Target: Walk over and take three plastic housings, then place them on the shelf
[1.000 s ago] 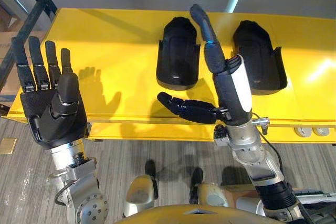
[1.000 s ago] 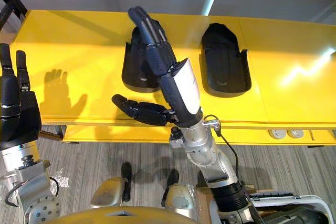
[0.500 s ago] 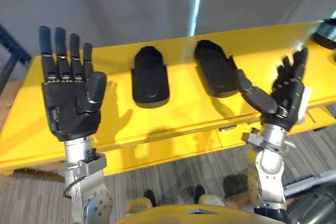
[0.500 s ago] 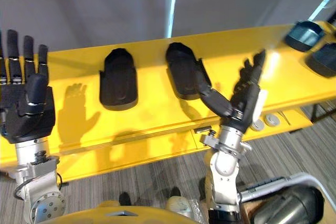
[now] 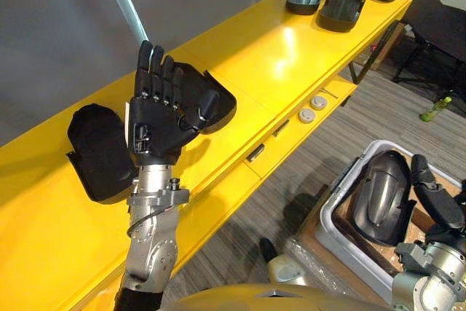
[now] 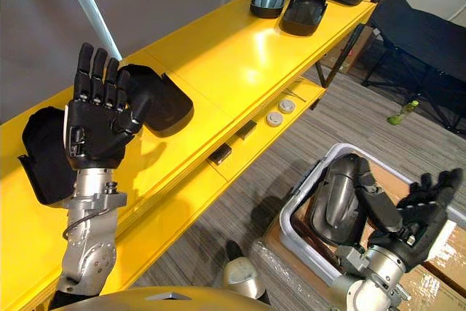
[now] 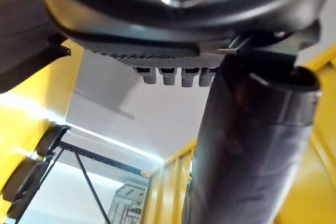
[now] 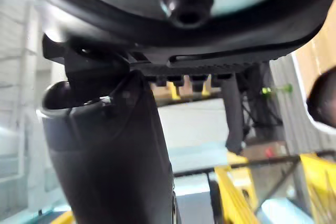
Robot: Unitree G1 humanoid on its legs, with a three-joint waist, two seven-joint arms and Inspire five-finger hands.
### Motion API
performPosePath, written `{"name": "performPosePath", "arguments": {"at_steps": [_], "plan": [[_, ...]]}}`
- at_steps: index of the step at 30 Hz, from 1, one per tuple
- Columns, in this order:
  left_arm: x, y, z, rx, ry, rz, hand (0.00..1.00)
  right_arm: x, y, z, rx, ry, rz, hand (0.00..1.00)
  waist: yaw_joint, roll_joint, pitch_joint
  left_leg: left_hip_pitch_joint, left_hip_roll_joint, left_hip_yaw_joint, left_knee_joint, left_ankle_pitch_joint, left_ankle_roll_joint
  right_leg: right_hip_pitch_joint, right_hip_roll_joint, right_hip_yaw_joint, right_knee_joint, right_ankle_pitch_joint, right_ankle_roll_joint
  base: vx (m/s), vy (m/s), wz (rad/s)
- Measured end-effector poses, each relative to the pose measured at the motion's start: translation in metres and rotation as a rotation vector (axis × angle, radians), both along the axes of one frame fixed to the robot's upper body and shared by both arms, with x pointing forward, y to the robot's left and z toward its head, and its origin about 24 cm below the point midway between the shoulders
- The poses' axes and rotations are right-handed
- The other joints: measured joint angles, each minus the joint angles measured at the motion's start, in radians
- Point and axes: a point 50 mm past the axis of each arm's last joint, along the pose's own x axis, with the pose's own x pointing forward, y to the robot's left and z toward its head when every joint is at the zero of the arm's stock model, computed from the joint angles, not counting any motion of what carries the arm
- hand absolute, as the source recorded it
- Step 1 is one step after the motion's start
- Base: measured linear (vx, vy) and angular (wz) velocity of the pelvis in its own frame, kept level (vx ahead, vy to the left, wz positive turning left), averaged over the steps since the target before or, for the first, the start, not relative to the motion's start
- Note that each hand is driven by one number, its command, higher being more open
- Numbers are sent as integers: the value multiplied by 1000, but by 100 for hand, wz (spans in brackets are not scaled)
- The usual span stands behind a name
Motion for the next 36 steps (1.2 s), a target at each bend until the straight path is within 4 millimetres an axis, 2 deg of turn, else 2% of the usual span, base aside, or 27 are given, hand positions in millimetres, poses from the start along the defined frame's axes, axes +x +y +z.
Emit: {"name": "performPosePath", "arguments": {"at_steps": [3, 5, 6, 7, 9, 10, 13, 15, 16, 19, 20, 21, 22, 23, 24, 25, 26, 27, 28, 29, 30, 31, 32, 33, 34, 35, 36], "plan": [[6, 1, -9, 59, 78, 79, 100, 23, 12, -5, -16, 37, 202, 100, 32, 7, 6, -53, 5, -107, 84, -15, 24, -10, 8, -11, 13, -2, -4, -6, -75, 15], [3, 9, -20, 66, 150, 157, 100, 58, 25, -13, -19, 48, 379, 100, 100, 17, 21, -93, 5, -303, 182, -80, 47, -17, 25, 56, 15, 2, -11, -53, -13, -60], [1, 11, -22, 59, 163, 172, 100, 67, 27, -15, -7, 47, 408, 100, 118, 26, 27, -95, 5, -353, 198, -108, 44, -17, 34, 75, 15, 3, -11, -84, 111, -92], [-5, 15, -29, 56, 195, 191, 100, 80, 31, -20, 13, 58, 438, 100, 156, 44, 34, -93, 4, -424, 218, -156, 19, -19, 53, 103, 16, 7, -7, -95, 141, -66], [-15, 17, -37, 60, 235, 196, 100, 82, 37, -35, 95, 91, 421, 100, 167, 49, 32, -100, -6, -429, 243, -169, 18, -23, 45, 104, 37, 6, -7, -71, 129, -18], [-21, 18, -38, 48, 236, 182, 100, 77, 42, -46, 165, 114, 392, 100, 171, 41, 37, -106, -17, -433, 254, -172, 21, -32, 35, 101, 55, -2, -2, -47, 146, 10], [-25, 15, -34, 55, 207, 138, 100, 60, 54, -64, 255, 174, 356, 100, 178, 6, 67, -110, -37, -432, 275, -174, 29, -46, 20, 106, 84, -2, -1, -49, 118, -4], [-25, 7, -30, 70, 174, 74, 100, 47, 62, -73, 284, 218, 361, 100, 175, -32, 91, -142, -51, -417, 323, -192, 47, -70, 8, 136, 87, 13, 18, -126, 146, -27], [-25, 5, -30, 70, 173, 60, 100, 46, 64, -74, 288, 222, 365, 100, 175, -38, 96, -148, -52, -403, 338, -200, 51, -76, 8, 150, 87, 19, 26, -158, 160, -67], [-25, -5, -31, 67, 178, 21, 100, 46, 70, -67, 295, 185, 401, 100, 174, -46, 121, -154, -49, -333, 400, -234, 81, -89, 6, 136, 69, 80, 22, -176, 99, -76], [-25, -4, -30, 77, 176, 27, 100, 52, 72, -62, 313, 138, 424, 100, 177, -46, 126, -157, -38, -299, 410, -234, 95, -89, 7, 113, 28, 144, 13, -248, 53, -91], [-25, -2, -30, 85, 175, 35, 100, 56, 73, -60, 310, 119, 435, 100, 183, -42, 128, -161, -26, -275, 408, -229, 105, -88, 6, 110, -1, 183, 13, -288, 27, -94], [-23, 2, -30, 99, 174, 46, 100, 64, 76, -54, 298, 85, 455, 100, 187, -23, 139, -176, 4, -240, 416, -222, 109, -120, 13, 38, 82, 136, -22, -260, 27, -72], [-21, 5, -29, 99, 167, 52, 100, 74, 77, -50, 279, 64, 477, 100, 195, 0, 151, -177, 34, -223, 412, -204, 107, -164, 9, -61, 281, 17, -70, -241, 49, -57], [-21, 7, -29, 91, 167, 50, 100, 78, 79, -48, 270, 59, 488, 100, 197, 10, 156, -176, 50, -217, 409, -196, 105, -174, -2, -96, 365, -24, -76, -146, 45, -42], [-21, 8, -30, 86, 166, 48, 100, 84, 81, -48, 262, 57, 499, 100, 210, 21, 160, -171, 76, -207, 406, -185, 99, -178, -29, -130, 471, -71, -85, -158, -43, -44], [-20, 11, -30, 71, 163, 50, 100, 92, 87, -48, 269, 61, 510, 100, 229, 25, 160, -171, 110, -195, 406, -174, 84, -173, -77, -153, 573, -102, -108, -167, -141, -61], [-20, 13, -31, 56, 159, 41, 100, 98, 95, -50, 282, 71, 521, 100, 245, 25, 160, -170, 146, -182, 406, -162, 63, -159, -129, -161, 628, -104, -112, -153, -193, -58], [-19, 12, -33, 43, 158, 24, 100, 98, 98, -53, 282, 84, 520, 100, 247, 24, 160, -170, 163, -179, 406, -155, 50, -149, -154, -160, 642, -103, -111, -103, -243, -52], [-17, 8, -37, 24, 168, -25, 100, 99, 103, -54, 270, 100, 521, 100, 247, 14, 155, -170, 190, -174, 405, -142, 23, -126, -204, -159, 646, -97, -102, -79, -292, -50], [-17, 1, -42, 8, 184, -89, 100, 97, 106, -55, 218, 129, 516, 100, 247, -8, 143, -164, 215, -155, 407, -127, -5, -107, -256, -160, 638, -88, -89, -65, -323, -54], [-17, -2, -45, 5, 194, -116, 100, 95, 107, -57, 196, 146, 516, 100, 246, -21, 135, -160, 225, -146, 407, -120, -20, -99, -276, -162, 625, -84, -82, -52, -397, -63], [-18, -10, -48, -7, 212, -162, 100, 90, 108, -62, 177, 184, 531, 100, 238, -39, 125, -151, 250, -130, 408, -102, -54, -68, -298, -199, 559, -70, -4, -34, -483, -69], [-18, -17, -49, -13, 217, -197, 100, 85, 109, -67, 184, 219, 555, 100, 231, -82, 101, -147, 273, -120, 408, -81, -93, -30, -297, -257, 452, -55, 48, -26, -528, -68], [-16, -21, -49, -17, 221, -212, 100, 84, 107, -69, 179, 238, 562, 100, 225, -99, 91, -149, 284, -119, 409, -70, -111, -12, -288, -289, 425, -124, 90, 0, -581, -71], [-9, -32, -53, -24, 245, -246, 100, 83, 99, -71, 149, 278, 570, 100, 215, -86, 83, -162, 323, -144, 399, -46, -124, -2, -241, -316, 385, -208, 116, 9, -580, -51], [-4, -39, -57, -32, 266, -265, 100, 83, 93, -71, 125, 289, 567, 100, 207, -53, 88, -171, 349, -172, 385, -31, -124, -5, -213, -328, 375, -219, 109, 2, -531, -33]]}}
